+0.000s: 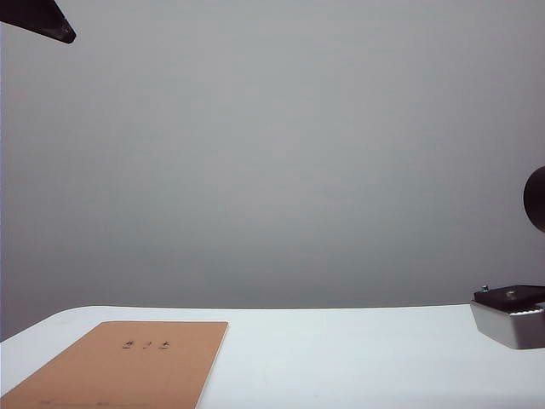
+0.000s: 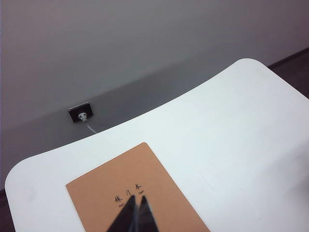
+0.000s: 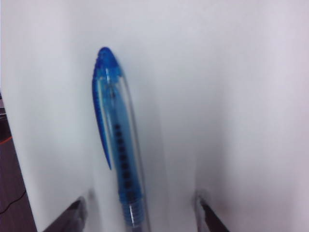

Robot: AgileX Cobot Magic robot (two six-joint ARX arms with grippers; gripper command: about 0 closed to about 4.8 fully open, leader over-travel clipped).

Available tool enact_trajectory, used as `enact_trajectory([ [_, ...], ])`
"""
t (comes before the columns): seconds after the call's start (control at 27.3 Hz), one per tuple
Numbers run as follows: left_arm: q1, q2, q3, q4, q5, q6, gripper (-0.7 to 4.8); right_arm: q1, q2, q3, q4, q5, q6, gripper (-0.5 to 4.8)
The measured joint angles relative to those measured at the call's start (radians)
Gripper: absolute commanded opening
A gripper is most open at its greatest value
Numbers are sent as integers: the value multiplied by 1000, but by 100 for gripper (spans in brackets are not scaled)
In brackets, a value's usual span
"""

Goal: Pick up a pen on the table and place it on the notebook.

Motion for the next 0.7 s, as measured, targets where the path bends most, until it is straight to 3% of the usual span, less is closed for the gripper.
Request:
enact_trajectory([
  [0.07, 0, 2, 0, -1, 0, 0, -5, 0, -4, -9, 14, 2, 0, 257],
  [0.22, 0, 2, 0, -1, 0, 0, -5, 0, -3, -9, 27, 5, 0, 213],
  [0.33, 0, 2, 0, -1, 0, 0, -5, 0, -2, -9, 34, 6, 9, 114],
  [0.44, 0, 2, 0, -1, 0, 0, -5, 0, 0, -13, 24, 6, 15, 77],
  [0.48, 0, 2, 0, -1, 0, 0, -5, 0, 0, -13, 18, 5, 17, 27],
  [0.7, 0, 14, 0, 0, 0, 0, -5, 0, 0, -12, 25, 28, 40, 20],
])
